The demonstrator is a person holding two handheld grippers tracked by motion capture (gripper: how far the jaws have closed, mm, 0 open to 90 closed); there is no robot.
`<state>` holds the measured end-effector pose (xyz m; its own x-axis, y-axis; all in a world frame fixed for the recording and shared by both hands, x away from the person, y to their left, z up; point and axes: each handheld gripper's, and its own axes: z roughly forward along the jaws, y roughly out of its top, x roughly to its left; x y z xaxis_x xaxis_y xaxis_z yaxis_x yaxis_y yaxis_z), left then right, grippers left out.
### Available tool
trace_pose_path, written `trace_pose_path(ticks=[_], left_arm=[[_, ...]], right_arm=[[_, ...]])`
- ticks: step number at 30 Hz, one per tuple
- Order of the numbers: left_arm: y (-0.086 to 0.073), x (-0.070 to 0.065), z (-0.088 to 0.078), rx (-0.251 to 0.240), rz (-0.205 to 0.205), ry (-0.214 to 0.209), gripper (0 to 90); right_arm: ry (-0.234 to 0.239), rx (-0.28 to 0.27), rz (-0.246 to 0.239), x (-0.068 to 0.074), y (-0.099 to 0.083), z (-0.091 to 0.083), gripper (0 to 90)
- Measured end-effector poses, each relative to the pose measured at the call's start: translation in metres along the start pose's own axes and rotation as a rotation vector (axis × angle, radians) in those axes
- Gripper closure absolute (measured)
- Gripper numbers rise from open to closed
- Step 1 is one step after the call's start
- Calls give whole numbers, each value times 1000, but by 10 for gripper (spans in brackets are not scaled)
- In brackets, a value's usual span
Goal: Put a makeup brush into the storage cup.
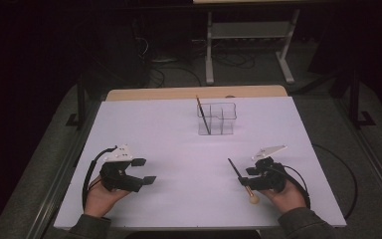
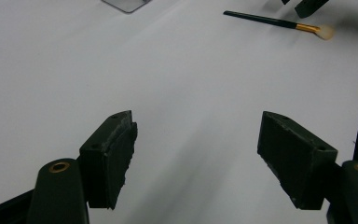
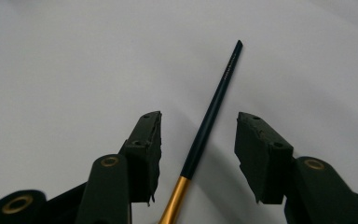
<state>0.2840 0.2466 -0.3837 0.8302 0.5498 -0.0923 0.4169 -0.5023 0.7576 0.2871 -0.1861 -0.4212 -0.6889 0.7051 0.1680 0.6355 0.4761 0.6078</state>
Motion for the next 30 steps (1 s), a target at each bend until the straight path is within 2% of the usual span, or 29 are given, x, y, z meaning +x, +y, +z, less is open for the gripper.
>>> trace_pose_path(ticks=[20,30], left_arm=[[0,0,0,2,-2,0,265],[0,1,0,1,2,0,264]], right_arm=[[-10,26,-6,2,-3,8,598],[-12,39,-11,2,-4,11,618]])
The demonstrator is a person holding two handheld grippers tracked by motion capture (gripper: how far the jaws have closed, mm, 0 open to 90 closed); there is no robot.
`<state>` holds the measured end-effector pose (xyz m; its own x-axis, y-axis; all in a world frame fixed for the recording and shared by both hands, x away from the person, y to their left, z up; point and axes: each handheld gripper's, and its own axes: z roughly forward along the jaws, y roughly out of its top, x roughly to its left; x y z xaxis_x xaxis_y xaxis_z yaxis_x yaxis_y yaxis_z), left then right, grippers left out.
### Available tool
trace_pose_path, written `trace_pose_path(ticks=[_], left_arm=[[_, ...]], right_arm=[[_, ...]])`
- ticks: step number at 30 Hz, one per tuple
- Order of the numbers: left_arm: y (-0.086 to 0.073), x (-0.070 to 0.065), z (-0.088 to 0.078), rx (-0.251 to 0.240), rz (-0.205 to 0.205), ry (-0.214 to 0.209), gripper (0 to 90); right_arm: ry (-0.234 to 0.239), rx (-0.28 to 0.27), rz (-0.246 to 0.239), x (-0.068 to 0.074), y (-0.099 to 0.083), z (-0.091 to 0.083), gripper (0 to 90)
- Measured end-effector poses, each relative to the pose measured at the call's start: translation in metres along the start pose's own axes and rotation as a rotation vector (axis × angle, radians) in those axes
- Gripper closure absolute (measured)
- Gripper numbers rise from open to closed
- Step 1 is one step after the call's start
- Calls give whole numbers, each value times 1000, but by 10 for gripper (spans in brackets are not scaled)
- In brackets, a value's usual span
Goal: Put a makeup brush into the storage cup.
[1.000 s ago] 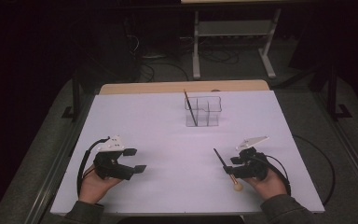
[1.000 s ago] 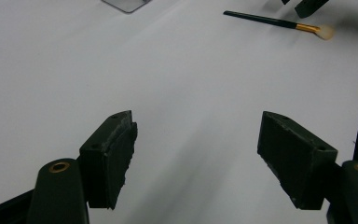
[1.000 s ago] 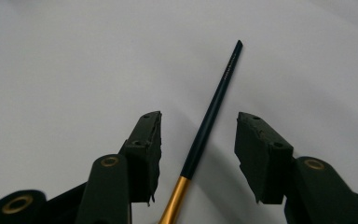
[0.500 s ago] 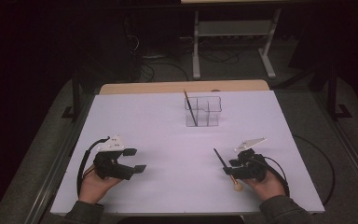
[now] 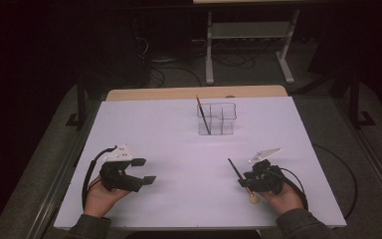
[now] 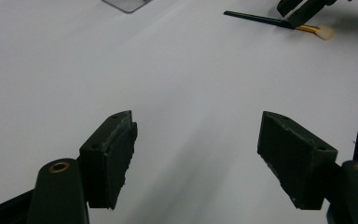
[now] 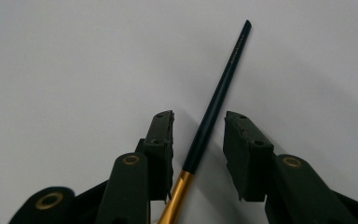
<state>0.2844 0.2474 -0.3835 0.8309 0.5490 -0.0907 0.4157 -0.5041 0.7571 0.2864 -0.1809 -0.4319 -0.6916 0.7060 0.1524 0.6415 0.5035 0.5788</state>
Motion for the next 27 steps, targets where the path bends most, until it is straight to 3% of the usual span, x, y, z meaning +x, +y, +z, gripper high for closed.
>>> trace_pose_path(ticks=[27], left_arm=[[0,0,0,4,0,-1,264]], right_arm=[[-10,16,-4,1,-2,4,669]])
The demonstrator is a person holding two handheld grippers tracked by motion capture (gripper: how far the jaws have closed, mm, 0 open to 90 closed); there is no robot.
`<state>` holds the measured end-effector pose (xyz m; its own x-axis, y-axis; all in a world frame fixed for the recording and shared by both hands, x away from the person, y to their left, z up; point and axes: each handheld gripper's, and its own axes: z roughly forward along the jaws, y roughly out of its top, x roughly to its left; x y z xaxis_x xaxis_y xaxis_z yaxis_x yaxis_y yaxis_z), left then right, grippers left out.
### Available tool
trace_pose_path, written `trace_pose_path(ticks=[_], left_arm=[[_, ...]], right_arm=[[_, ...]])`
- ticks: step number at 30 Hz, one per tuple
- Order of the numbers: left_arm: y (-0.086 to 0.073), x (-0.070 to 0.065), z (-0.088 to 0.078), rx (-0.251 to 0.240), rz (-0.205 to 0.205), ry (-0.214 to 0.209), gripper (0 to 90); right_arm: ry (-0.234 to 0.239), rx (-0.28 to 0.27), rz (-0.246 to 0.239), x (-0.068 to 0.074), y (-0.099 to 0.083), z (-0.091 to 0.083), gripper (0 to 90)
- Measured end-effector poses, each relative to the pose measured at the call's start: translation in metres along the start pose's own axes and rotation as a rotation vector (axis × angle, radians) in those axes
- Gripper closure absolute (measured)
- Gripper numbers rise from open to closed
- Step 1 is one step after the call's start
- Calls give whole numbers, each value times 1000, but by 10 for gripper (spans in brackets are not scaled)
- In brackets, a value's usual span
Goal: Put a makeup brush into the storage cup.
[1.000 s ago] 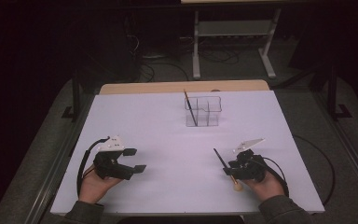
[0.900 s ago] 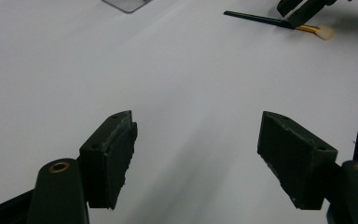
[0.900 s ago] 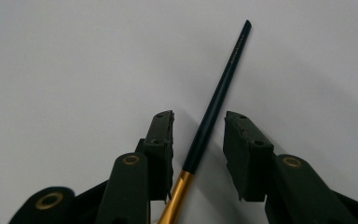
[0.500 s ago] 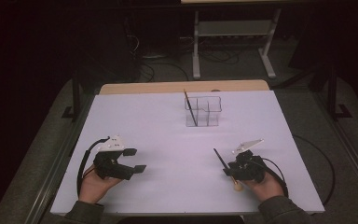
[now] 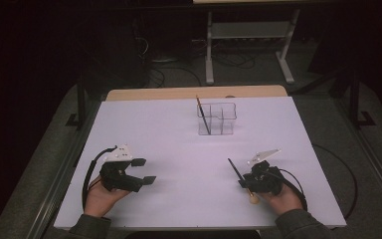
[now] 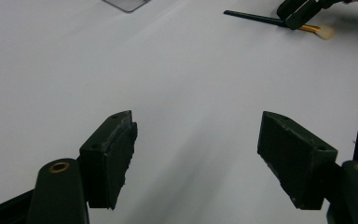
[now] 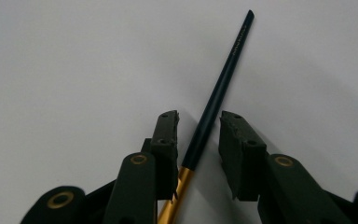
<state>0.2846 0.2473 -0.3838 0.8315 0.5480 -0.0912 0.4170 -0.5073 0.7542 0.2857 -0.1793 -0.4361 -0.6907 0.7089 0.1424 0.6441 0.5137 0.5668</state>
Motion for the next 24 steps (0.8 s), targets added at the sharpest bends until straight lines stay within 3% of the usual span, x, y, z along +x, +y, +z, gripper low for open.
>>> trace_pose_path(ticks=[16,24], left_arm=[[0,0,0,-5,-2,0,264],[0,0,0,-1,0,0,264]], right_arm=[[-16,4,-7,1,-1,-1,714],[-77,10,-46,7,0,1,770]])
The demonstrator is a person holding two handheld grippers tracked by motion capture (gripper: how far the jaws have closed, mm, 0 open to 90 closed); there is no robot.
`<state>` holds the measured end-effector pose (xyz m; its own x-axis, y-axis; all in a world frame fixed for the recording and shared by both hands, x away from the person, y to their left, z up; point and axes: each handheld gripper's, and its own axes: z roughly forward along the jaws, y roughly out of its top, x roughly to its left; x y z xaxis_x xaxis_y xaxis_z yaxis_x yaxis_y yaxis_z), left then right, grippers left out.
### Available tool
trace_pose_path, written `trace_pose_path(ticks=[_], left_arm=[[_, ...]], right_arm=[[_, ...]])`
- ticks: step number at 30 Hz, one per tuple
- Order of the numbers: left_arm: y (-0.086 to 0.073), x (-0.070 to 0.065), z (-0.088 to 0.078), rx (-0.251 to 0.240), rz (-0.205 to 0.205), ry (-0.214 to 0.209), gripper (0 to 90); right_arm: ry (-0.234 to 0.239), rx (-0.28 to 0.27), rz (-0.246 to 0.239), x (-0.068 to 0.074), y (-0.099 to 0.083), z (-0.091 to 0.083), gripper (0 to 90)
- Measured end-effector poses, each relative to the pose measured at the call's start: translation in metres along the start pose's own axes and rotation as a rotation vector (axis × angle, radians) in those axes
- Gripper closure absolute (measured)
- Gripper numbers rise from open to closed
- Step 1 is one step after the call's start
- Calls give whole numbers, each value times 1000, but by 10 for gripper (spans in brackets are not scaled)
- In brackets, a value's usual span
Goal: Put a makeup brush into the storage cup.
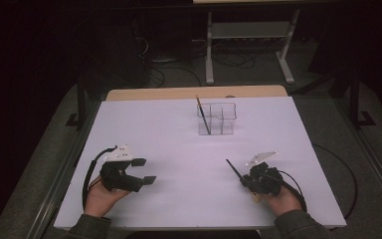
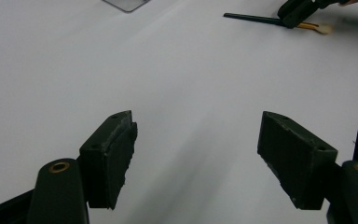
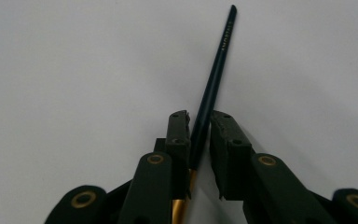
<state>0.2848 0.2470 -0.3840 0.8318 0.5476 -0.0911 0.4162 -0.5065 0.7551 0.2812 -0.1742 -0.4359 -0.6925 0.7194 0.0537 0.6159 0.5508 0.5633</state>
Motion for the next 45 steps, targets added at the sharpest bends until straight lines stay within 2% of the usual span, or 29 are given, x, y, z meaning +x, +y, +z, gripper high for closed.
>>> trace_pose_path(ticks=[3,10,17,24,26,29,32,36,45], left_arm=[[0,-1,1,-5,-3,-1,263],[0,-1,2,1,2,-3,264],[2,-3,6,4,14,-12,263],[2,-5,9,4,4,-16,265],[3,-5,10,9,17,-18,266],[4,-7,10,11,20,-20,267],[7,-9,11,13,30,-27,269],[10,-11,13,13,34,-38,271],[29,-20,19,24,91,-70,277]], right_arm=[[-16,0,-33,2,0,0,802],[-12,4,-35,4,0,1,822],[43,23,-32,-4,3,1,827],[103,40,-19,-13,5,1,828],[128,48,-22,-16,6,1,828],[140,44,-23,-18,8,1,828],[169,48,-40,-20,13,-1,828],[185,53,-58,-20,18,-4,828],[237,51,-168,-10,43,-18,828]])
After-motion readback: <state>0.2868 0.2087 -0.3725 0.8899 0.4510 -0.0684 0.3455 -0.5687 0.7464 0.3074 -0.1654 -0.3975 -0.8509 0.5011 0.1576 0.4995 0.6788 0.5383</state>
